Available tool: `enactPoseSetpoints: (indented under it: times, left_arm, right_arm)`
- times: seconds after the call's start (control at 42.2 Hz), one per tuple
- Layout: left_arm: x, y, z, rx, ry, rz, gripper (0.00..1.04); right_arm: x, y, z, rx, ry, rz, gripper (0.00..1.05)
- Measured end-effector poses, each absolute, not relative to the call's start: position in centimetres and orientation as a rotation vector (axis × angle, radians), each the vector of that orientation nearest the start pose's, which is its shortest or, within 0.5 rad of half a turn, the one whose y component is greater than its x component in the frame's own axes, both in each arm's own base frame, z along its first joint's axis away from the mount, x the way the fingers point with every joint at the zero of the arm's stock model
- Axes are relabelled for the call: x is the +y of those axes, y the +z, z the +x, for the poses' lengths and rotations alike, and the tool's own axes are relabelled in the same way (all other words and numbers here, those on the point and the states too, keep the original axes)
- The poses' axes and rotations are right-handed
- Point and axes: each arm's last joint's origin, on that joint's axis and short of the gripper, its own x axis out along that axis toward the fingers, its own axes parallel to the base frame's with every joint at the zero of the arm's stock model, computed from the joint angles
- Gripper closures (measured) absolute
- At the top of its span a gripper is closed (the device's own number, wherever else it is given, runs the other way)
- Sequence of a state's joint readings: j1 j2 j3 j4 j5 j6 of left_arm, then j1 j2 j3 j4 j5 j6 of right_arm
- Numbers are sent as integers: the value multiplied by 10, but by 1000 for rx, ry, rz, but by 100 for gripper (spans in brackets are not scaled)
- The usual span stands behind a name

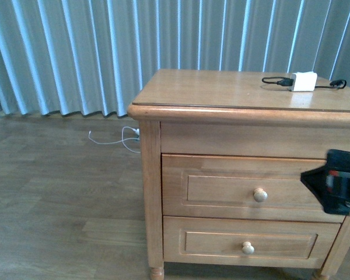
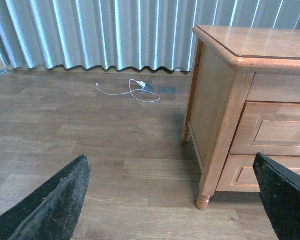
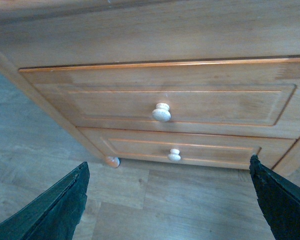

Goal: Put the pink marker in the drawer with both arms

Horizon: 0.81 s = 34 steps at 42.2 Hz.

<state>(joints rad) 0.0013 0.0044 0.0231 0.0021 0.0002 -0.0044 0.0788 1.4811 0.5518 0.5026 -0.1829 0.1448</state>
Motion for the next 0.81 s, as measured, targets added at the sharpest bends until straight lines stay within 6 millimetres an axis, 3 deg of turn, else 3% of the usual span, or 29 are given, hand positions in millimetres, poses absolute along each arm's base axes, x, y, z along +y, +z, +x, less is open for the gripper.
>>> enactPoseSetpoints:
  times: [0.237,0.308,0.426,0.568,0.805]
  left_arm:
    - [0,171,97,-21,1,-4,6]
    - [0,171,97,-21,1,-4,6]
    - [0,171,97,-21,1,-4,6]
    - [0,171,97,-21,0,-4,6]
    - [0,171,97,-21,1,-4,6]
  right_arm:
    - [-3,193,190,400,238,157,9]
    - [-7,200,175,351,222,144,9]
    - [-9,209,168,291,216,123,9]
    - [-1,195,159,32,5,19,36]
    - [0,186,145,10,-3,7,73]
